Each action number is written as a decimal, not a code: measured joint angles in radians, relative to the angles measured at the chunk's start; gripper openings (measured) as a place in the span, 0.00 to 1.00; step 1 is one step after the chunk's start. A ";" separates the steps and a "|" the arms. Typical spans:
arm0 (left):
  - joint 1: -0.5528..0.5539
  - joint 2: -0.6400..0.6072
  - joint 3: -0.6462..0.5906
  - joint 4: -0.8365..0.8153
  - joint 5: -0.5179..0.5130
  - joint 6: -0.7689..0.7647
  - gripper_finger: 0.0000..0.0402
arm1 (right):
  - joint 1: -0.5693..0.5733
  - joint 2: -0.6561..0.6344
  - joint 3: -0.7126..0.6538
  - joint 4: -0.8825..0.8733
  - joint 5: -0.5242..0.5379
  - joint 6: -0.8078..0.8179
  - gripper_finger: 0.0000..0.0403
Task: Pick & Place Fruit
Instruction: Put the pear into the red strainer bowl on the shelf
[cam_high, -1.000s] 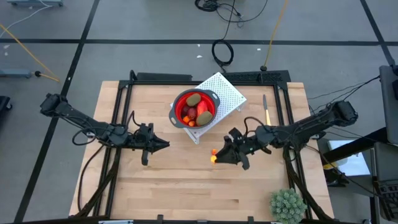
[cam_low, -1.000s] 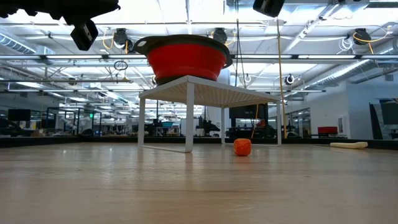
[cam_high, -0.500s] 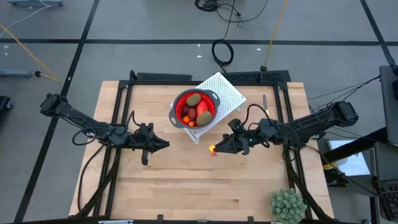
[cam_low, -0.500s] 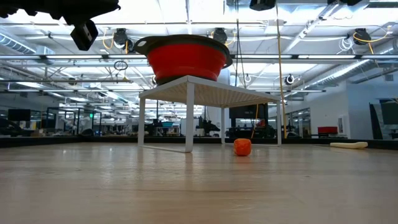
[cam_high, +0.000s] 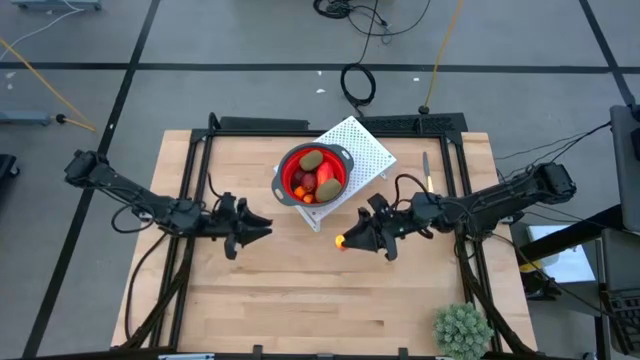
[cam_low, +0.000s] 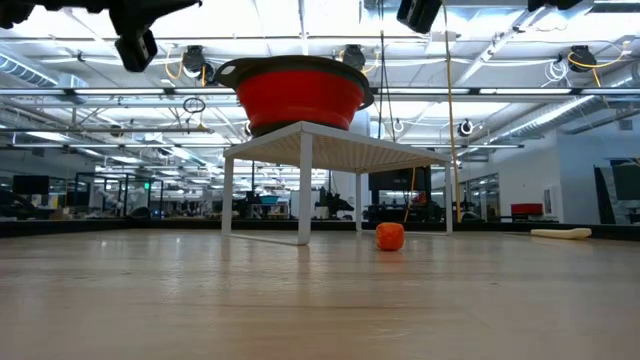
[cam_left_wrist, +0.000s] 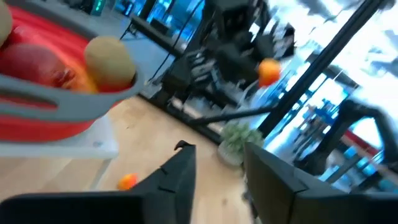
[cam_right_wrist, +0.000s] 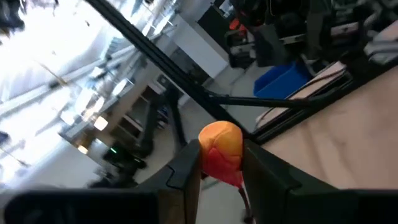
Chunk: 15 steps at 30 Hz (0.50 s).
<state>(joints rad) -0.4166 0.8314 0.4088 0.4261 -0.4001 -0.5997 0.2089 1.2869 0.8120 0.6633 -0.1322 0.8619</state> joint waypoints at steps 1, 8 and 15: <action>0.000 0.000 0.000 0.022 -0.001 -0.008 0.36 | 0.000 0.000 0.000 -0.005 0.000 -0.038 0.24; 0.000 0.000 0.005 0.113 0.004 -0.012 0.50 | 0.000 0.000 0.000 -0.010 0.024 -0.378 0.24; -0.005 0.077 0.078 0.109 0.006 -0.031 0.53 | 0.001 0.000 0.000 -0.010 0.115 -0.810 0.24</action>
<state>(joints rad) -0.4213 0.9083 0.4868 0.5350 -0.3943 -0.6312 0.2100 1.2869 0.8120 0.6530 -0.0169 0.0519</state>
